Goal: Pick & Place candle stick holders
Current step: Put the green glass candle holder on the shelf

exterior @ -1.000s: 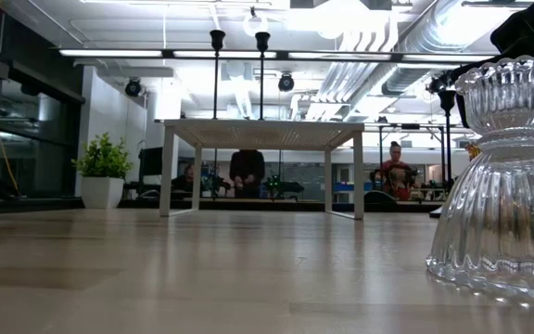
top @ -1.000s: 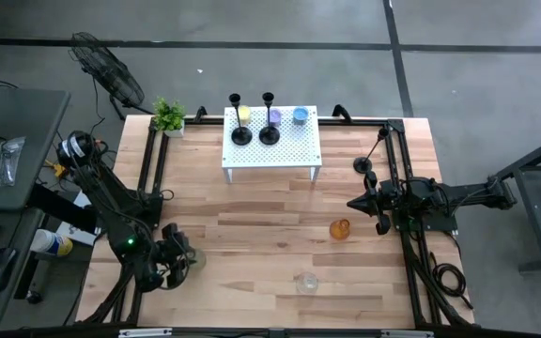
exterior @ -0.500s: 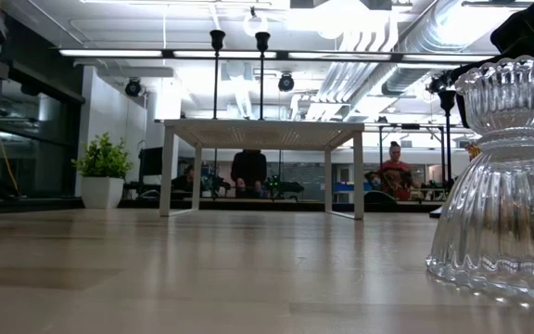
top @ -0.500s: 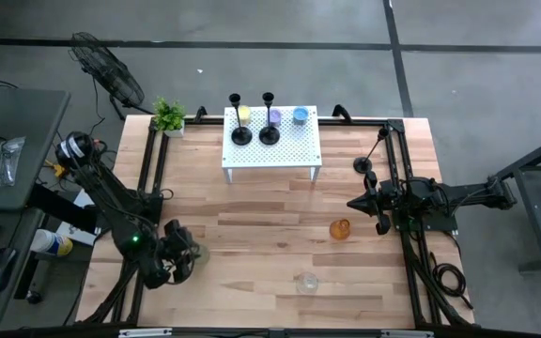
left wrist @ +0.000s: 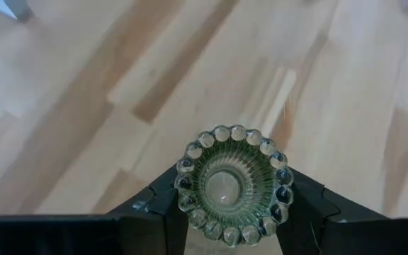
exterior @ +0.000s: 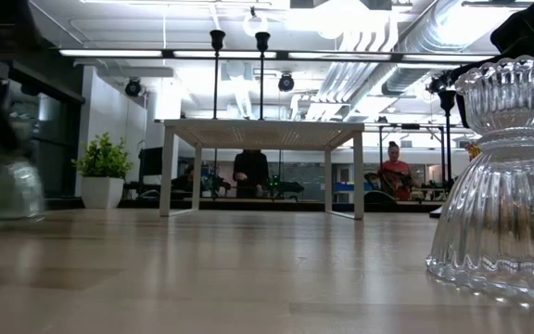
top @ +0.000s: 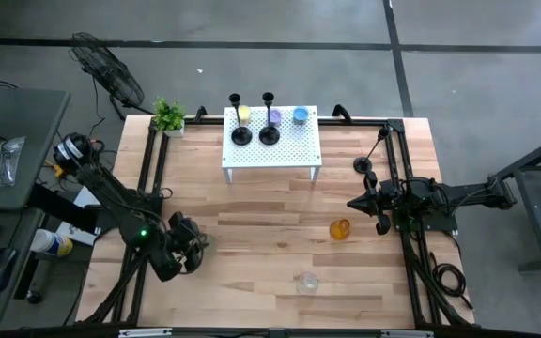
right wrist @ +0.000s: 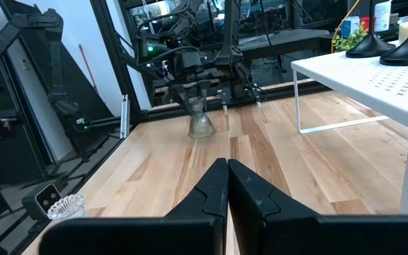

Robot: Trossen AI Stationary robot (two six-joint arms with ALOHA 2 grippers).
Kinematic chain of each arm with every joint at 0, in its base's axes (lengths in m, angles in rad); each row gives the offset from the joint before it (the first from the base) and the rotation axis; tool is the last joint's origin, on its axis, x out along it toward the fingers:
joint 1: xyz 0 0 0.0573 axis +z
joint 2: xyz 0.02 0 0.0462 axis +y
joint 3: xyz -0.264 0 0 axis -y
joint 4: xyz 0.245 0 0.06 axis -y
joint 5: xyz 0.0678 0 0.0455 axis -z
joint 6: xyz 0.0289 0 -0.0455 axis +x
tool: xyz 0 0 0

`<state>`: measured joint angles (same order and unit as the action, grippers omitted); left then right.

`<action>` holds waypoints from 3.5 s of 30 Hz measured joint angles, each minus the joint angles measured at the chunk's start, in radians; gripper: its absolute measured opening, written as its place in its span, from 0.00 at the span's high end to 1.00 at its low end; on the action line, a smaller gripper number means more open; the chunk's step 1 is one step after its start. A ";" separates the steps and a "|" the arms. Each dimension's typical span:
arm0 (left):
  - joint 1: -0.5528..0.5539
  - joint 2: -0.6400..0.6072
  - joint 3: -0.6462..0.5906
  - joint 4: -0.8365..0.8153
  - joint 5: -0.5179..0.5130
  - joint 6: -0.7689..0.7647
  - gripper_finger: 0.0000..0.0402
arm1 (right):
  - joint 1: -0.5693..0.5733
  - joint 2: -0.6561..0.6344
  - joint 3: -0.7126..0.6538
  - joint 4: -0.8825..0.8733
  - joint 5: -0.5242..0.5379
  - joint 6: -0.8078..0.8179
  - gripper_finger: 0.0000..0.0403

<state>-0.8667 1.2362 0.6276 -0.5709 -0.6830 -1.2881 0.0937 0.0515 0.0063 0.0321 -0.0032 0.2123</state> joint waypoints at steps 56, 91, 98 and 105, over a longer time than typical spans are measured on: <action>0.757 0.042 0.597 -0.137 -0.021 0.549 0.62 | 0.000 0.000 0.000 0.000 0.000 0.000 0.99; 0.956 0.245 0.780 -0.371 0.012 0.365 0.62 | 0.000 0.042 0.000 -0.002 0.000 0.000 0.99; 0.972 0.276 0.782 -0.348 0.008 0.307 0.62 | 0.000 0.044 0.000 -0.001 0.000 0.000 0.99; 0.986 0.290 0.781 -0.339 -0.004 0.284 0.62 | 0.000 0.046 0.000 -0.001 0.001 0.000 0.99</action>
<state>0.1194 1.5262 1.4090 -0.9095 -0.6866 -1.0042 0.0937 0.0971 0.0063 0.0311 -0.0027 0.2123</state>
